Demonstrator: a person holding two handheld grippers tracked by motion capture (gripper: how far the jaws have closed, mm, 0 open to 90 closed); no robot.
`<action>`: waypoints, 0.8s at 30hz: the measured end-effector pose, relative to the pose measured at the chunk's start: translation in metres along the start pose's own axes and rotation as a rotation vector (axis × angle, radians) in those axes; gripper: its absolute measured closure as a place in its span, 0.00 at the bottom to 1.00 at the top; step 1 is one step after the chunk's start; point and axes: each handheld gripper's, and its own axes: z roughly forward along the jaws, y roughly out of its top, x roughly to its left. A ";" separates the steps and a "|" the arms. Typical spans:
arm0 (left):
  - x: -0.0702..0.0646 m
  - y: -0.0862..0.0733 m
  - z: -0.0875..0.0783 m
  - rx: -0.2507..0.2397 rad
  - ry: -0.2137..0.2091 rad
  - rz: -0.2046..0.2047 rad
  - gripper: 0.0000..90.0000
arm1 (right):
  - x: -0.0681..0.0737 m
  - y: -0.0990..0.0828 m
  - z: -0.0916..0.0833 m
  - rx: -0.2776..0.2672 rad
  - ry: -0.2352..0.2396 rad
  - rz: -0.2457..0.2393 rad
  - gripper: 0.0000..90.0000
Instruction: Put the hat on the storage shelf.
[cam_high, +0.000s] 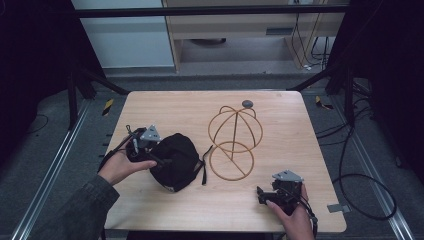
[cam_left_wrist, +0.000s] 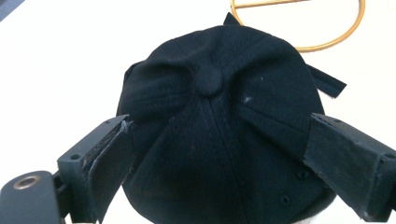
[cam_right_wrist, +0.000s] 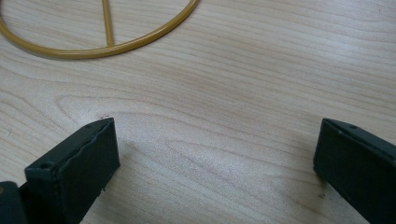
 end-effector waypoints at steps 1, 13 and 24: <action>0.000 0.002 0.000 -0.001 -0.004 0.001 0.09 | 0.000 0.000 0.000 0.000 0.000 -0.001 0.00; 0.005 0.018 0.011 0.042 -0.031 0.028 0.26 | 0.000 0.000 0.000 0.000 0.000 0.001 0.00; 0.008 0.022 0.025 0.081 -0.065 0.029 0.59 | 0.000 0.000 0.000 0.000 0.000 -0.001 0.00</action>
